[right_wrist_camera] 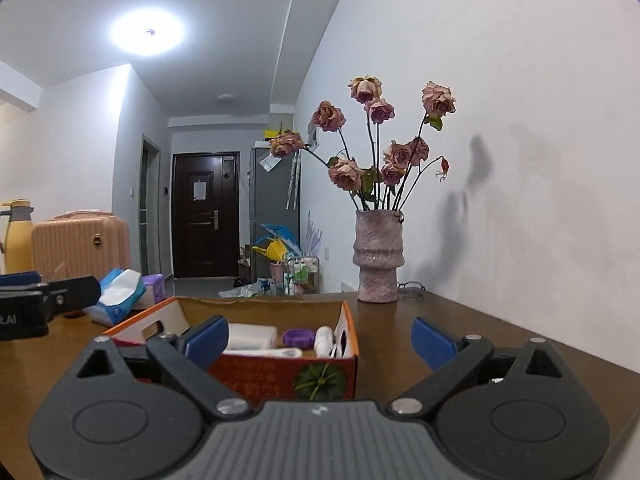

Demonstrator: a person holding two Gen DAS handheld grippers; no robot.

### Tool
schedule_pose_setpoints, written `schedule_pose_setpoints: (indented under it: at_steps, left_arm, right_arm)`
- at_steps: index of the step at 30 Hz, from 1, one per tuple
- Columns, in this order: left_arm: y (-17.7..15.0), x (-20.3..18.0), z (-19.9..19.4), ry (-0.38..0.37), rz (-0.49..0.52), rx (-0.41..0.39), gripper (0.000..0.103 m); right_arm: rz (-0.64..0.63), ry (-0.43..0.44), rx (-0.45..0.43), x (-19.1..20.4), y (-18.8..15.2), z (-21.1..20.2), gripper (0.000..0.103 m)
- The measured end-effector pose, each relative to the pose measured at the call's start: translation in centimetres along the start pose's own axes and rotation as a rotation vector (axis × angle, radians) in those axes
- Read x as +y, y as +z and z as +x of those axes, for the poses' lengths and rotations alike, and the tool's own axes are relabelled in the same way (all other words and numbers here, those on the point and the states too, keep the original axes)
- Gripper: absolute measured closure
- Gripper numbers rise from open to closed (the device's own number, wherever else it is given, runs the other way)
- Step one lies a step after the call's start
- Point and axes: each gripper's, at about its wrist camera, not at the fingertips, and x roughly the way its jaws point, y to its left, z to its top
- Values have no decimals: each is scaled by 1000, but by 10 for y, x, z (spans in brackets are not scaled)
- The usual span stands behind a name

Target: Organize rigid objects

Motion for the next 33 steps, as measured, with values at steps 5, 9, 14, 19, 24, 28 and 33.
schedule_pose_setpoints:
  at_steps: [5, 9, 14, 19, 24, 28, 33]
  left_arm:
    - [-4, 7, -29, 10, -5, 48, 0]
    - [-16, 15, -64, 19, -9, 74, 0]
    - [-34, 27, -106, 71, -39, 76, 0]
    - [-45, 37, -139, 108, -108, 140, 0]
    - [-57, 31, -161, 57, -46, 142, 0]
    - [-54, 22, -164, 16, 6, 116, 0]
    - [-53, 19, -165, 9, 14, 117, 0]
  right_arm:
    - [-11, 24, -2, 16, -5, -35, 5]
    - [-42, 35, -16, 29, -12, -66, 4]
    - [-94, 56, -22, 41, -26, -102, 1]
    - [-12, 22, -9, 43, -44, -137, 1]
    - [99, 34, 72, 43, -63, -159, 0]
    - [91, 14, 42, 47, -61, -163, 0]
    - [61, 23, 40, 51, -60, -163, 0]
